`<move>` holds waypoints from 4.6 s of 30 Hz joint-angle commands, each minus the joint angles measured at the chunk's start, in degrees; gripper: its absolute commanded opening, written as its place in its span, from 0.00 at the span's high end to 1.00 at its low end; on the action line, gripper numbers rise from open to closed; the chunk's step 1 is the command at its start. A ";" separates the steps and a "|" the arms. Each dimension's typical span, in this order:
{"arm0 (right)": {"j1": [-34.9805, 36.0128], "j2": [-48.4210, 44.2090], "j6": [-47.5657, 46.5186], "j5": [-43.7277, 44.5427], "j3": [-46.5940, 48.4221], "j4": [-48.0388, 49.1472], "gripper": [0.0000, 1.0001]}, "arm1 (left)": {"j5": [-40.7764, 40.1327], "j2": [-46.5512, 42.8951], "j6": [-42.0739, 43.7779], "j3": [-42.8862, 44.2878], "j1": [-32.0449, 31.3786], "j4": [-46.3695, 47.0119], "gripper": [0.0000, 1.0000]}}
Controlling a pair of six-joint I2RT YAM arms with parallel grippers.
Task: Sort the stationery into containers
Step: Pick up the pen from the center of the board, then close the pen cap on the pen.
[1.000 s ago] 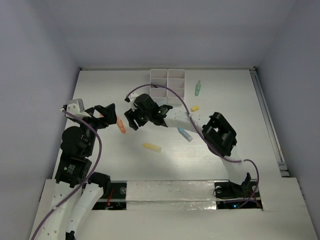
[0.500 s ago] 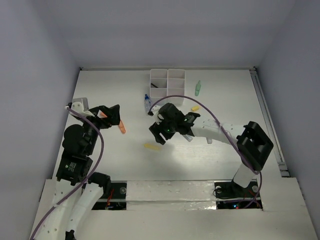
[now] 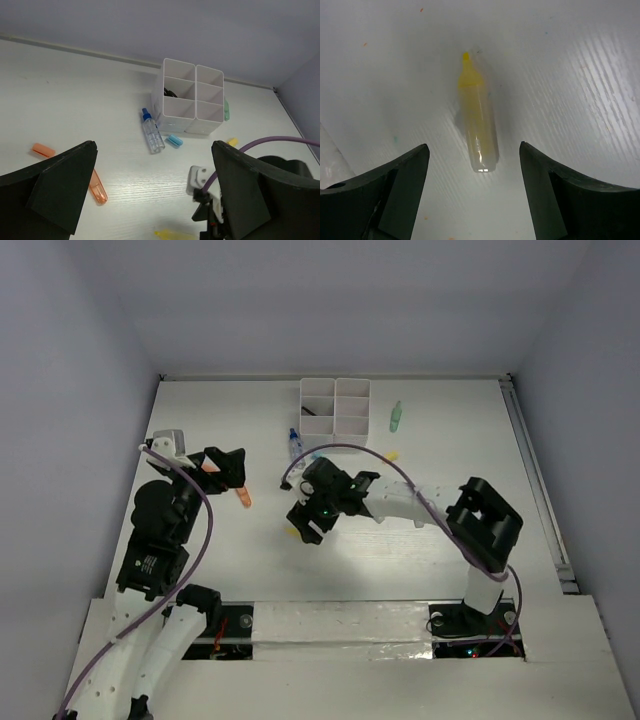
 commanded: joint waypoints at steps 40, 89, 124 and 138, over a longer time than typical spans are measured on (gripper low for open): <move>-1.78 -8.98 20.53 24.93 -4.42 21.29 0.94 | 24.71 7.89 -15.67 -10.85 1.82 13.91 0.01; -2.32 -15.68 32.76 21.08 -10.66 35.89 0.95 | 13.99 35.04 -17.53 -20.02 -16.56 54.53 0.82; -34.58 -15.07 30.74 18.88 -14.62 15.67 0.28 | 12.06 28.01 -4.87 -21.95 -18.93 46.88 1.00; -34.58 0.75 34.25 20.37 -4.87 15.76 0.36 | 12.94 27.66 -5.66 -21.77 -19.98 46.79 1.00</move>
